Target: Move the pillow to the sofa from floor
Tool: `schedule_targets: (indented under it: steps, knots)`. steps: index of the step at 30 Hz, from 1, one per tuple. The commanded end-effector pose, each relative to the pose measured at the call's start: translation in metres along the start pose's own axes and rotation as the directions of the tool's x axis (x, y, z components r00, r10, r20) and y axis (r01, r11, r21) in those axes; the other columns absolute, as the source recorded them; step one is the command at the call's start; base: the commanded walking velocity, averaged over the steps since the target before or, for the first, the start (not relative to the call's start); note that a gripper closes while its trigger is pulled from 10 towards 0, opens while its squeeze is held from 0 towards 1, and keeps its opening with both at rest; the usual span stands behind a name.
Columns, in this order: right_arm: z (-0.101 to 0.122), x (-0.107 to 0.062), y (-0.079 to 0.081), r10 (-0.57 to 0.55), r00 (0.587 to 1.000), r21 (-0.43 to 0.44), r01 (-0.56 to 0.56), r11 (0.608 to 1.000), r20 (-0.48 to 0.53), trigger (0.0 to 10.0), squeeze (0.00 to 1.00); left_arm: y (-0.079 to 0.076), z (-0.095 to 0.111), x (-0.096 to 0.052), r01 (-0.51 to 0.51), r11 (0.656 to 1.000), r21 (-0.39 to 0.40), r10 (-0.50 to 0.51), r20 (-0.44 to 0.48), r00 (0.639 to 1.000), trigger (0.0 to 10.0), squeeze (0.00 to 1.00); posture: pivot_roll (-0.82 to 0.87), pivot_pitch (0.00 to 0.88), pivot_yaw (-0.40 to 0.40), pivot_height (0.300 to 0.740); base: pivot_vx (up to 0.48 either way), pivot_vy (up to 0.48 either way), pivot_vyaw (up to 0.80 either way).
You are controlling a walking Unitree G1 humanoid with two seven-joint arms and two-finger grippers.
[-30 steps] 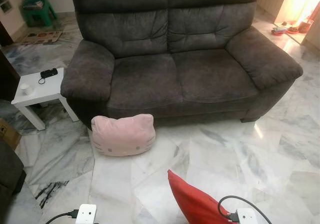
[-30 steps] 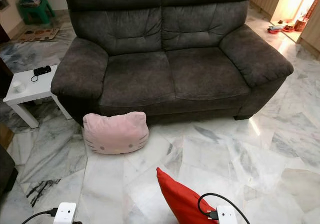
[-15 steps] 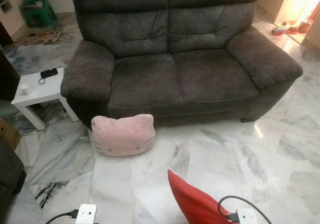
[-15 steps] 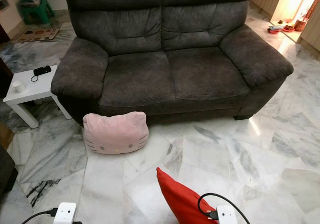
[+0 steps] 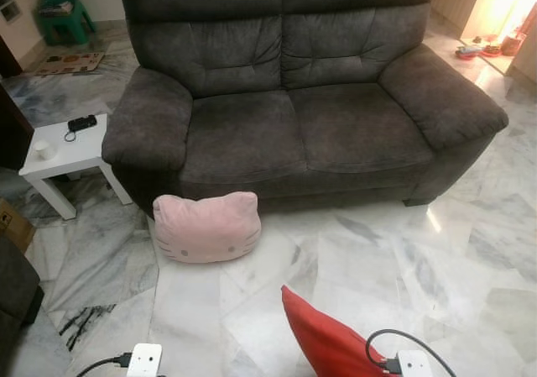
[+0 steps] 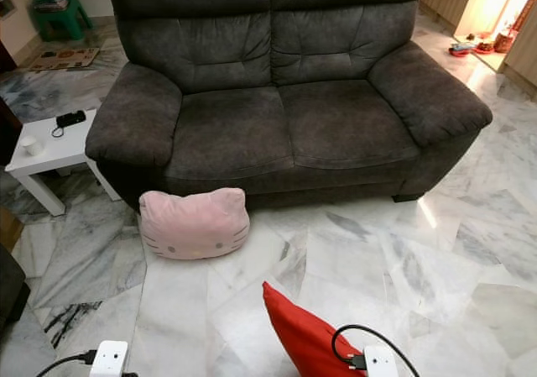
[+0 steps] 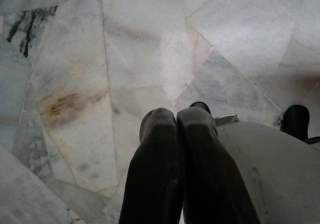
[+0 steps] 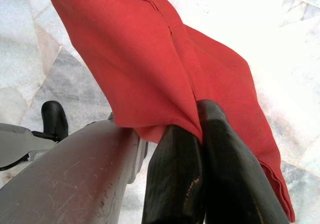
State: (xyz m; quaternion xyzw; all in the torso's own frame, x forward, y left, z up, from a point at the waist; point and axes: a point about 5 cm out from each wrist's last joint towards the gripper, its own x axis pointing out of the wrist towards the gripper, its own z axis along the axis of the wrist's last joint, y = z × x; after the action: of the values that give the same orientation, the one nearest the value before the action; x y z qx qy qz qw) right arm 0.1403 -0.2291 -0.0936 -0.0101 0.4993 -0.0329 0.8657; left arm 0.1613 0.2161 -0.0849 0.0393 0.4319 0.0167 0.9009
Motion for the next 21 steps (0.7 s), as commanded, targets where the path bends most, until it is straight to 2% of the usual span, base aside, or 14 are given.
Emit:
schedule_targets:
  steps: [1, 21]
  knots:
    - [0.0322, -0.0020, -0.0335, -0.098, 0.989, 0.286, 0.064, 0.956, 0.107, 10.0, 0.00, -0.0018, -0.0040, 0.0003, -0.062, 0.996, -0.071, 0.060, -0.031, 0.998, 10.0, 0.00, -0.09, 0.160, 0.070, 0.740, 0.000, 0.000, 0.00]
    - [0.0323, -0.0019, -0.0329, -0.089, 0.990, 0.269, 0.058, 0.961, 0.106, 10.0, 0.00, -0.0019, -0.0041, 0.0003, -0.050, 0.996, -0.069, 0.048, -0.032, 0.998, 10.0, 0.00, -0.10, 0.153, 0.079, 0.740, 0.000, 0.000, 0.00]
